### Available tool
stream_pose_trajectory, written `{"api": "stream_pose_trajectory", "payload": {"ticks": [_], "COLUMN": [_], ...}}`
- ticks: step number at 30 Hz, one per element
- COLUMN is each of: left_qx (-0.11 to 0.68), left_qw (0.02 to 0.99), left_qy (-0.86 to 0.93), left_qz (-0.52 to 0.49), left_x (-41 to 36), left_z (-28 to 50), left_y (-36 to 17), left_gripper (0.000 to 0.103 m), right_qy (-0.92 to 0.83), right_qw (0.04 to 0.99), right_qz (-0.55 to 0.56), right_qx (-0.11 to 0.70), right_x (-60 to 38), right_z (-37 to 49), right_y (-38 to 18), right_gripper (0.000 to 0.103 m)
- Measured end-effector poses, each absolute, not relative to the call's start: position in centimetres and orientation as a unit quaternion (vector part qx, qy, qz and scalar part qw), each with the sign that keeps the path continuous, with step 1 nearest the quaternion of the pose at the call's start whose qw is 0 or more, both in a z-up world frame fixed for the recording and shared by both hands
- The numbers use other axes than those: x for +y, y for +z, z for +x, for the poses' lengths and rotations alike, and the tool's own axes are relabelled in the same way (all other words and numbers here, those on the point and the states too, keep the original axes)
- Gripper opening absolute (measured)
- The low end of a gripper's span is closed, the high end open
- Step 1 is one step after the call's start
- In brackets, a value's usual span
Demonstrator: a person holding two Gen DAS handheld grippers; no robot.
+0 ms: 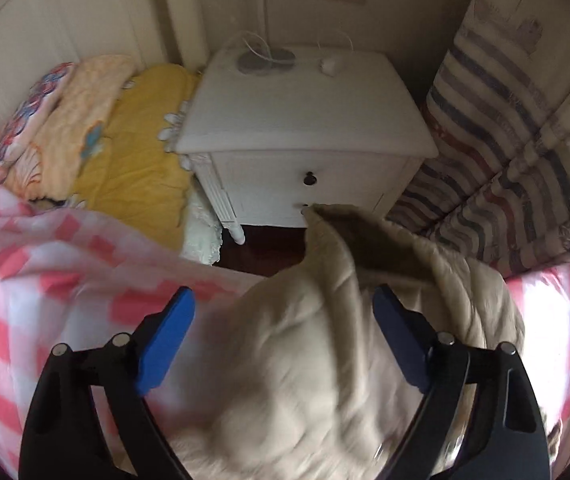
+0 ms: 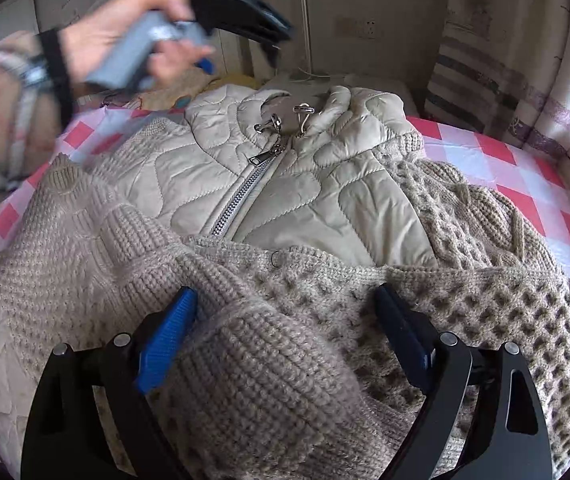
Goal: Fold large clothes
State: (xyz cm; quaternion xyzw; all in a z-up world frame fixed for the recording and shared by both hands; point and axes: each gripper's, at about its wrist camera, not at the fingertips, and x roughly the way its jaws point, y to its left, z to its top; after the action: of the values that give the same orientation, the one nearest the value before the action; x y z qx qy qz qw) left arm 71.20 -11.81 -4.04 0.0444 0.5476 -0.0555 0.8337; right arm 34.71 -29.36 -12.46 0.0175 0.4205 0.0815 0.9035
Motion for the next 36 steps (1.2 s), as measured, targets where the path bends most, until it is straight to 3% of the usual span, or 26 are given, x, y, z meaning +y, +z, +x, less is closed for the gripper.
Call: {"api": "stream_pose_trajectory", "payload": {"ticks": [3, 6, 8, 10, 14, 17, 20, 22, 25, 30, 33, 34, 35, 36], "left_qx": [0.571, 0.590, 0.597, 0.564, 0.441, 0.305, 0.163, 0.039, -0.070, -0.018, 0.009, 0.018, 0.024, 0.029], "left_qw": [0.814, 0.795, 0.791, 0.818, 0.887, 0.930, 0.945, 0.922, 0.855, 0.810, 0.822, 0.829, 0.836, 0.845], "left_qy": [-0.059, -0.040, -0.029, -0.018, -0.018, -0.036, -0.094, -0.132, -0.141, -0.139, -0.122, -0.118, -0.117, -0.116], "left_qz": [0.094, 0.136, 0.132, 0.110, 0.132, 0.202, 0.269, 0.361, 0.494, 0.570, 0.557, 0.547, 0.536, 0.521], "left_x": [-14.6, -15.8, -15.3, -14.3, -13.3, -14.1, -13.7, -12.6, -10.4, -5.9, -4.4, -3.5, -3.1, -2.5], "left_z": [73.4, 74.5, 74.6, 73.6, 68.7, 61.0, 50.5, 41.5, 33.2, 29.4, 29.0, 29.2, 28.9, 28.6], "left_y": [-6.9, -9.5, -10.6, -9.9, -4.9, 0.5, 4.0, 2.8, -2.9, -10.1, -10.8, -10.5, -10.1, -9.5], "left_gripper": [0.080, 0.060, 0.010, 0.008, 0.007, 0.007, 0.007, 0.008, 0.015, 0.018, 0.020, 0.026, 0.041, 0.049], "right_qy": [0.085, 0.090, 0.091, 0.092, 0.092, 0.097, 0.112, 0.091, 0.048, 0.020, 0.056, 0.064, 0.073, 0.085], "right_qw": [0.903, 0.903, 0.903, 0.903, 0.903, 0.904, 0.910, 0.919, 0.926, 0.911, 0.902, 0.901, 0.902, 0.903], "right_qz": [0.023, 0.029, 0.031, 0.033, 0.032, 0.043, 0.126, 0.188, 0.265, 0.333, 0.357, 0.358, 0.357, 0.344], "right_qx": [0.420, 0.420, 0.420, 0.419, 0.419, 0.414, 0.378, 0.333, 0.264, 0.243, 0.235, 0.235, 0.234, 0.241], "right_x": [-29.5, -29.7, -29.7, -29.8, -29.8, -30.1, -33.0, -35.9, -40.4, -44.4, -44.1, -43.7, -43.3, -42.5], "right_z": [34.5, 34.5, 34.4, 34.2, 34.1, 34.1, 32.9, 30.8, 26.9, 24.4, 25.1, 25.4, 25.6, 25.9], "right_y": [-12.5, -12.6, -12.7, -12.6, -12.5, -12.4, -10.7, -9.0, -6.9, -5.8, -4.3, -3.7, -3.1, -2.5], "right_gripper": [0.088, 0.089, 0.089, 0.089, 0.089, 0.089, 0.089, 0.089, 0.089, 0.089, 0.089, 0.089, 0.089, 0.089]}}
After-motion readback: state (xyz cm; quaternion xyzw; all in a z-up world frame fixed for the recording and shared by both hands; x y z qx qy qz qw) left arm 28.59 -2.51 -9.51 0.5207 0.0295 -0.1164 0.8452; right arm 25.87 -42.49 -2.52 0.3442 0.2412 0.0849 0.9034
